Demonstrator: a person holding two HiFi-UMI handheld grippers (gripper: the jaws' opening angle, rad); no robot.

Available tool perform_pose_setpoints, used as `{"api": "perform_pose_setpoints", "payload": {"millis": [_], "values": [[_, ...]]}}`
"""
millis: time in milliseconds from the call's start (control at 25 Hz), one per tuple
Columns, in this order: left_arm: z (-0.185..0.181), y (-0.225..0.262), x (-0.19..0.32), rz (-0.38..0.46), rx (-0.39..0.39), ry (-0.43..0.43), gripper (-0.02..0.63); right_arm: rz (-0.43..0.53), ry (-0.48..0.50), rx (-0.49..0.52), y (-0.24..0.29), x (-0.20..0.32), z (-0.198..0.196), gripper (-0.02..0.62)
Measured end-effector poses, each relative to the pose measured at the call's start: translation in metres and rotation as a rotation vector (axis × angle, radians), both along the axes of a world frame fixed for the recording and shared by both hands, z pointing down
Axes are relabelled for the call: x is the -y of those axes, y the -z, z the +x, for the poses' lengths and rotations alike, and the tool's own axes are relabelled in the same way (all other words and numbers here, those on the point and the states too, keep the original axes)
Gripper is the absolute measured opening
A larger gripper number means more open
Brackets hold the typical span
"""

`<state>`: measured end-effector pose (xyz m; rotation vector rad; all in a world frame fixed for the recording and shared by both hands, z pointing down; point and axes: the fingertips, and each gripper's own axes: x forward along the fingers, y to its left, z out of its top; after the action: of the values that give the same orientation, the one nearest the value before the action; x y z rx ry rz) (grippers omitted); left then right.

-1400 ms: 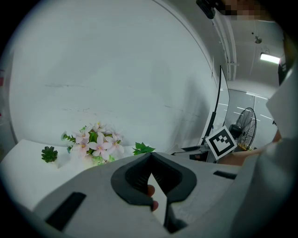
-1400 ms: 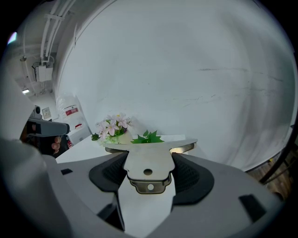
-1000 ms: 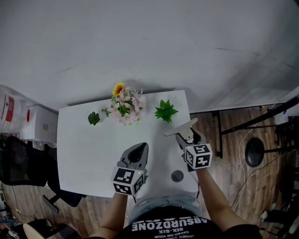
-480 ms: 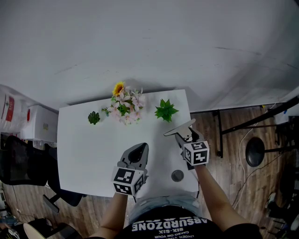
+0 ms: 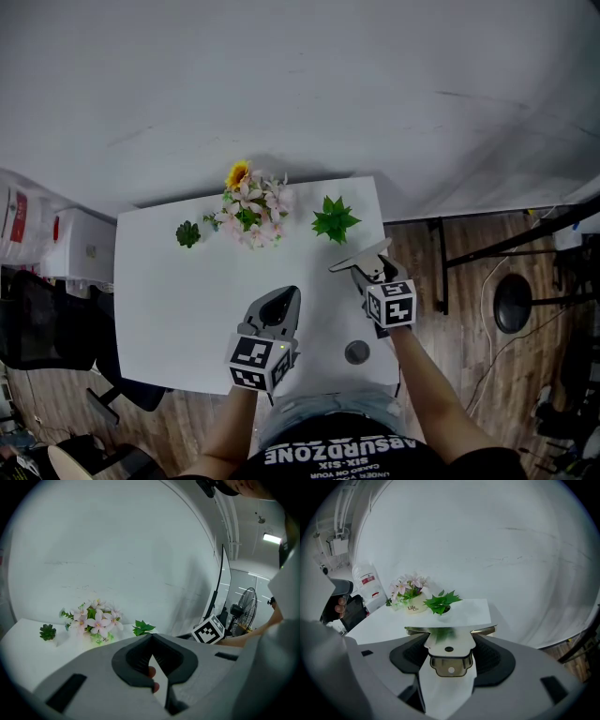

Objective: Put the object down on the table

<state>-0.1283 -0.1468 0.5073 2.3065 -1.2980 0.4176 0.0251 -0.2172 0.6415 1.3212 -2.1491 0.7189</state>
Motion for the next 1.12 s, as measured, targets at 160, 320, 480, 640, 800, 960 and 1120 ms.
{"api": "perform_pose_setpoints", "payload": {"millis": [160,320,480,640,800,960,1120], "values": [[-0.001,-0.001,0.002,-0.001,-0.002,0.007,0.005,-0.013,0.003,-0.011,-0.008,0.001,0.0,0.287],[-0.002,-0.003,0.004,-0.002,-0.005,0.012,0.005,-0.026,0.002,-0.022,-0.016,0.004,-0.001,0.287],[-0.001,-0.003,0.004,-0.003,-0.008,0.012,0.005,-0.038,-0.006,-0.029,-0.022,0.005,-0.002,0.287],[0.0,-0.005,0.002,-0.019,-0.004,0.006,0.005,-0.046,-0.013,-0.038,-0.028,0.006,-0.001,0.287],[-0.001,-0.005,0.002,-0.021,-0.006,0.009,0.005,-0.052,-0.018,-0.049,-0.034,0.007,-0.001,0.287],[-0.001,-0.005,0.003,-0.002,-0.008,0.014,0.005,-0.053,-0.019,-0.067,-0.04,0.007,0.0,0.287],[0.0,-0.005,0.005,0.003,-0.008,0.014,0.005,-0.06,-0.028,-0.079,-0.044,0.008,0.001,0.287]]}}
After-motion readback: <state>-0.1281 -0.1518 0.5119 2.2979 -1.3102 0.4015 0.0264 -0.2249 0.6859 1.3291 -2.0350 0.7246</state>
